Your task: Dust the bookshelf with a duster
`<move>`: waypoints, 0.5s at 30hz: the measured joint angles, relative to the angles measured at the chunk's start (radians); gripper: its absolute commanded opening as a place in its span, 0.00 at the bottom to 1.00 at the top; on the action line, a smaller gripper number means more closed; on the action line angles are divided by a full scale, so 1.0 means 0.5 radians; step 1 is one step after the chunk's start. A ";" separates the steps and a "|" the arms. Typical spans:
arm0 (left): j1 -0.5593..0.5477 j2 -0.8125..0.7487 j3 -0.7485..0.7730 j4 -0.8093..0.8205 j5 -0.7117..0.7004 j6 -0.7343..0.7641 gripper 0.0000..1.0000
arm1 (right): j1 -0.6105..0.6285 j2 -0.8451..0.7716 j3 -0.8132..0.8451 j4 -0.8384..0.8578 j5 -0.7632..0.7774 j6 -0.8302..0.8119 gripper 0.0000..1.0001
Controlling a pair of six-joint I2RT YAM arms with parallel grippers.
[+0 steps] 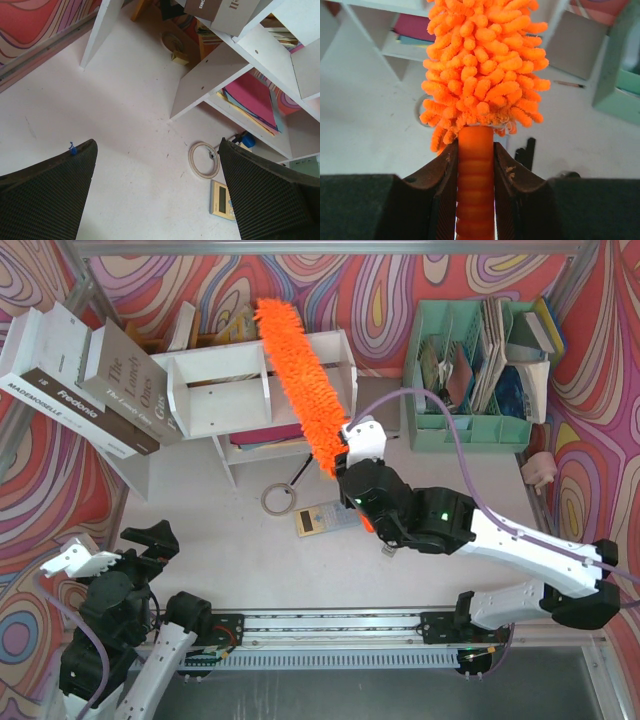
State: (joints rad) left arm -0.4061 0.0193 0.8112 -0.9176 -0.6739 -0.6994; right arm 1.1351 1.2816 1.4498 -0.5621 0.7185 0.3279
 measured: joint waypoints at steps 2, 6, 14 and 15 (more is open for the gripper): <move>0.000 0.000 0.000 0.000 0.000 0.001 0.98 | -0.023 -0.043 -0.021 -0.083 0.078 0.081 0.00; 0.000 0.000 0.000 0.000 0.000 0.001 0.99 | -0.050 -0.172 -0.034 -0.261 0.246 0.249 0.00; 0.000 0.000 -0.003 0.000 0.000 0.001 0.99 | -0.069 -0.369 0.017 -0.485 0.450 0.405 0.00; 0.000 0.000 -0.003 0.000 0.000 0.001 0.99 | -0.073 -0.417 -0.005 -0.446 0.456 0.378 0.00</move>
State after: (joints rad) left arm -0.4061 0.0193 0.8097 -0.9176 -0.6739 -0.6991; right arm 1.0985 1.0733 1.4475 -0.7853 0.9466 0.5167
